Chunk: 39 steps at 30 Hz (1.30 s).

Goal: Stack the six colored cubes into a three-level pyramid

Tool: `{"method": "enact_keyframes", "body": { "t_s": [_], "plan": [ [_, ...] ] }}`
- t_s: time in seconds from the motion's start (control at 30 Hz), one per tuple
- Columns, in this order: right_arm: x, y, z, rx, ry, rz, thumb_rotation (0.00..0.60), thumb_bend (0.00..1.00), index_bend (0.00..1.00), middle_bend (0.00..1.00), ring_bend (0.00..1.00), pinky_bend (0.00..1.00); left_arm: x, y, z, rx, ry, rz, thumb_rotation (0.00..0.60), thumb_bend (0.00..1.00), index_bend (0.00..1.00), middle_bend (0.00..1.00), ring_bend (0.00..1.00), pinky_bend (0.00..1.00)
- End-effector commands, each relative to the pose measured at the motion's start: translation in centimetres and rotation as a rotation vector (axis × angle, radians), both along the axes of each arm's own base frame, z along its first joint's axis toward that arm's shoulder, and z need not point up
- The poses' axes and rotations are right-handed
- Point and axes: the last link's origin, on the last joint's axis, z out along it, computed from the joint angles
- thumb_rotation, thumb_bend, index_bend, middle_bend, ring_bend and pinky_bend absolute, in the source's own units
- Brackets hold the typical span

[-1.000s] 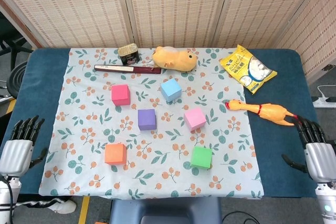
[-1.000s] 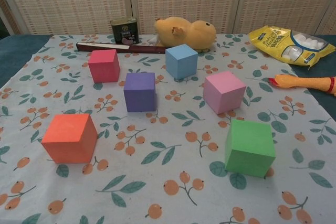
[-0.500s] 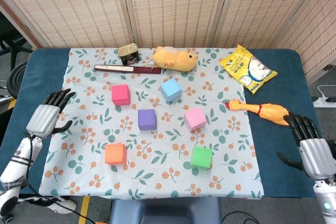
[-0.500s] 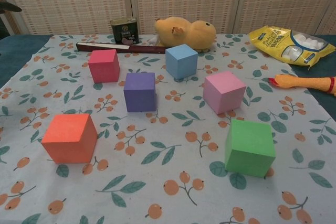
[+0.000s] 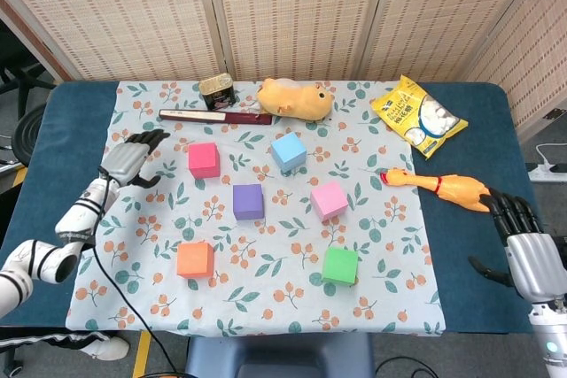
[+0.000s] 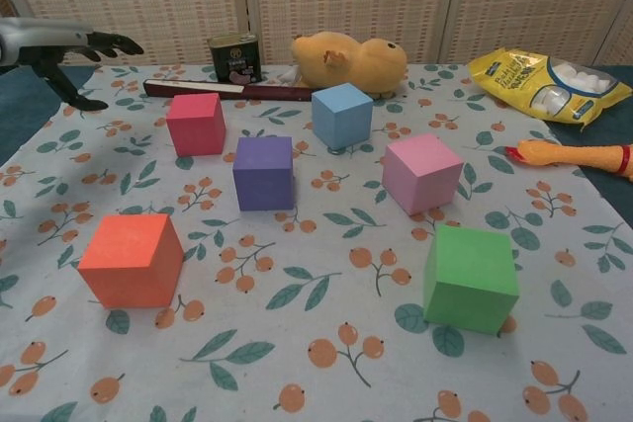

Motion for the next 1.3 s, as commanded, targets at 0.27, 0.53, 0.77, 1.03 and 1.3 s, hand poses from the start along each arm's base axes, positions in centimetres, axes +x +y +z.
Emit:
{"method": "enact_keyframes", "body": {
  "t_s": [0.27,0.53,0.77,1.03,1.3],
  "plan": [
    [-0.1,-0.6,-0.3,0.014,-0.011,-0.014,0.6,0.0,0.0,0.01,0.0,0.05,2.9,2.7,-3.1,-0.064,-0.056,0.056,0.6,0.36,0.0,0.0,0.0,0.09],
    [-0.5,-0.7,-0.3,0.014,-0.021,-0.029,0.6,0.0,0.0,0.01,0.0,0.05,4.2,3.5,-5.6,-0.093,-0.004,0.031,0.6,0.36,0.0,0.0,0.0,0.09],
    [-0.8,-0.7,-0.6,0.038,-0.014,-0.051,0.6,0.0,0.0,0.01,0.0,0.05,4.6,4.2,-7.3,-0.102,0.034,0.042,0.6,0.36,0.0,0.0,0.0,0.09],
    [-0.5,-0.8,-0.8,0.049,-0.011,-0.053,0.6,0.0,0.0,0.01,0.0,0.05,4.2,4.6,-8.9,-0.078,0.048,0.054,0.6,0.36,0.09,0.15,0.19,0.28],
    [-0.4,-1.2,-1.0,0.059,-0.016,-0.049,0.6,0.0,0.0,0.01,0.0,0.05,3.6,4.7,-7.7,0.026,-0.037,0.032,0.6,0.34,0.37,0.49,0.46,0.53]
  ]
}}
